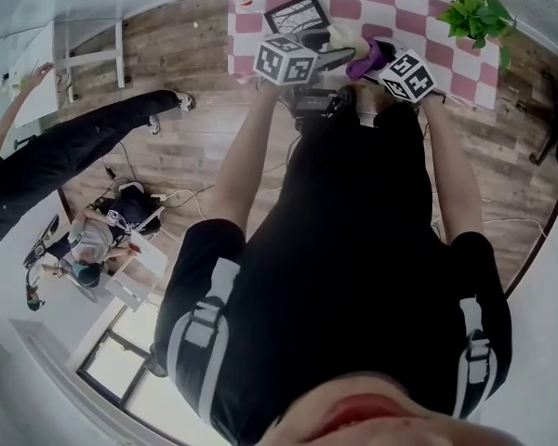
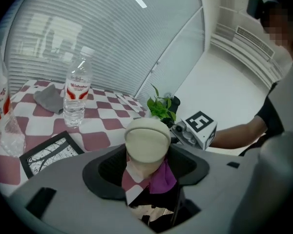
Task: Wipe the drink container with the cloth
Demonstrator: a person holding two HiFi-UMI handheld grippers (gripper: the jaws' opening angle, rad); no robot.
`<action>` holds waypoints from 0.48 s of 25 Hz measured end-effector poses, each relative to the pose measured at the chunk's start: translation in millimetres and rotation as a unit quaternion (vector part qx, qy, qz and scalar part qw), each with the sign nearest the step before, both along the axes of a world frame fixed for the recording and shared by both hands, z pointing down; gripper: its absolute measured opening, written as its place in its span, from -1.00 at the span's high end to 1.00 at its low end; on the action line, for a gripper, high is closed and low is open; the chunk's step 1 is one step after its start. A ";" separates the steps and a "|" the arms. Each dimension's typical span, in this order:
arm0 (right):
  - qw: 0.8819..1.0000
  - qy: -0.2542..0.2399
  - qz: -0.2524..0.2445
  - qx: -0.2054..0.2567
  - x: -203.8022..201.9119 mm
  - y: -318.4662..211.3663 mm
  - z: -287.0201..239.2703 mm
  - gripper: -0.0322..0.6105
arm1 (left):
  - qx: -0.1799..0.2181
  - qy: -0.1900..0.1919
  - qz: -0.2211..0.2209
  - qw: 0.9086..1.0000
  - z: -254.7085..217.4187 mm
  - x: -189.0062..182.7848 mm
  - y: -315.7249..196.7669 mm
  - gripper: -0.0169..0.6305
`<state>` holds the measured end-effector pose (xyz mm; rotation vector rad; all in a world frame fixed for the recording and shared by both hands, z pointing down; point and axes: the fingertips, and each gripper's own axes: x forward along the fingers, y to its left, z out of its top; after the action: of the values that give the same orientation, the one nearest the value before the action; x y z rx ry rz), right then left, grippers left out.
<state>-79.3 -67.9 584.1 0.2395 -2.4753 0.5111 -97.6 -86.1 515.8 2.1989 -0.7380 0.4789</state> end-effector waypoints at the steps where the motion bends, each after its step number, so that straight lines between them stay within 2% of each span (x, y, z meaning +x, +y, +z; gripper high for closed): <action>1: 1.000 -0.003 -0.010 -0.001 -2.4 1.9 -3.8 -0.21 | 0.007 -0.004 0.014 1.000 -0.1 1.3 3.3 0.07; 6: 0.998 -0.011 -0.060 0.010 -13.9 4.8 -23.9 -0.21 | 0.044 -0.010 0.064 0.997 0.3 3.2 11.9 0.07; 12: 0.991 0.002 -0.124 0.048 -26.9 9.1 -44.9 -0.21 | 0.062 -0.009 0.090 0.994 0.3 2.0 17.4 0.07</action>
<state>-106.2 -58.8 539.2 -0.0305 -2.4835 0.2856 -95.7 -68.6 516.1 2.3938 -0.5953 0.5577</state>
